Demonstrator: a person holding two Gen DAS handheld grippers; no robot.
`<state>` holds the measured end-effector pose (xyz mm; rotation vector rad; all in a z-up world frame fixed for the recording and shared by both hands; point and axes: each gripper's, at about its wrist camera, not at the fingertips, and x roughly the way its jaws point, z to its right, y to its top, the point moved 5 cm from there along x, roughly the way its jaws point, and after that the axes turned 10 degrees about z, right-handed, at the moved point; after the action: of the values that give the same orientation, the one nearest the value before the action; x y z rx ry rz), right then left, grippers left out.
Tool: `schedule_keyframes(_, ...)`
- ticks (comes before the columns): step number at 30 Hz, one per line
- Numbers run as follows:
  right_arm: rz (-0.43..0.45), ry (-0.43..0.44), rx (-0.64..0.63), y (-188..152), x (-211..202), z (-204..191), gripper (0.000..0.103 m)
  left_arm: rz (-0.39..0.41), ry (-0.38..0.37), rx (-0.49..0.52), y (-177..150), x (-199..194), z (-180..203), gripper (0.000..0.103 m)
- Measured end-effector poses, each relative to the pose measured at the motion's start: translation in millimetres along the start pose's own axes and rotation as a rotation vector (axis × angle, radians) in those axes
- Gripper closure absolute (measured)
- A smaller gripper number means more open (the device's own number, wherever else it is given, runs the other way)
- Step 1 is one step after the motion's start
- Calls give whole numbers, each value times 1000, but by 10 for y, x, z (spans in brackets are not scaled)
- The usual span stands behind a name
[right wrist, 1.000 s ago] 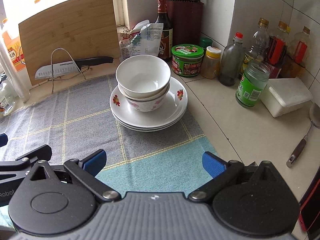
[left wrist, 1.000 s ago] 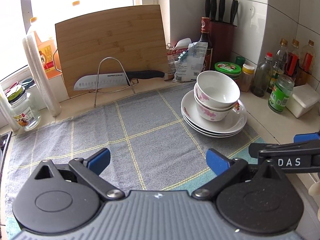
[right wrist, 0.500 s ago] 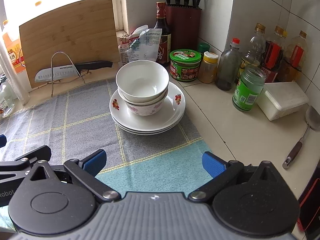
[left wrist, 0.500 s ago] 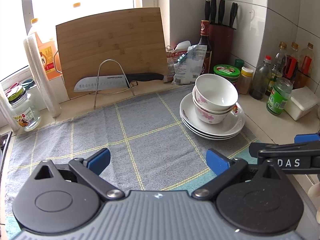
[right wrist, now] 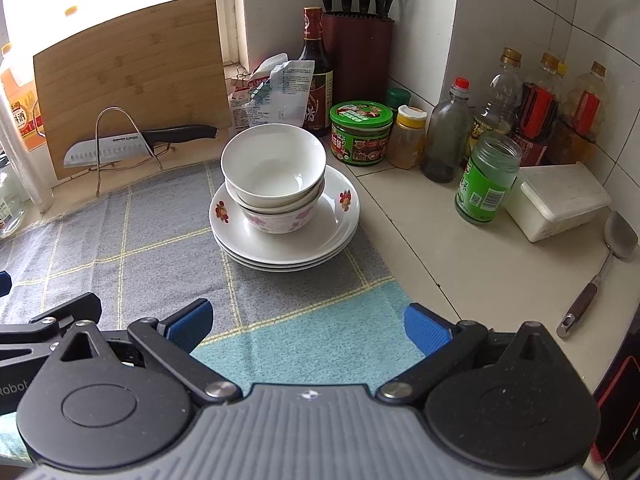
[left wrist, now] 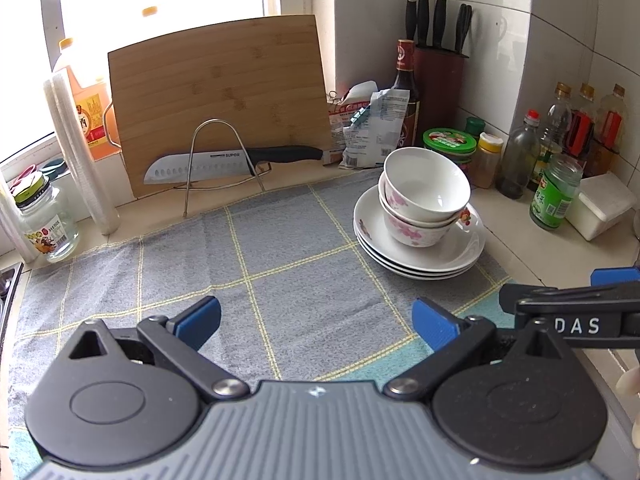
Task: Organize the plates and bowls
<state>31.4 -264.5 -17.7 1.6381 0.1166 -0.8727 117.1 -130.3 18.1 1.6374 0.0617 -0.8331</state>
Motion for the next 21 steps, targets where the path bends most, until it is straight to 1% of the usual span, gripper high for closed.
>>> schedule_keyframes(21,4,-18,-1,5,-15,18,0,-3,-2,-3,-2,-7,28,2)
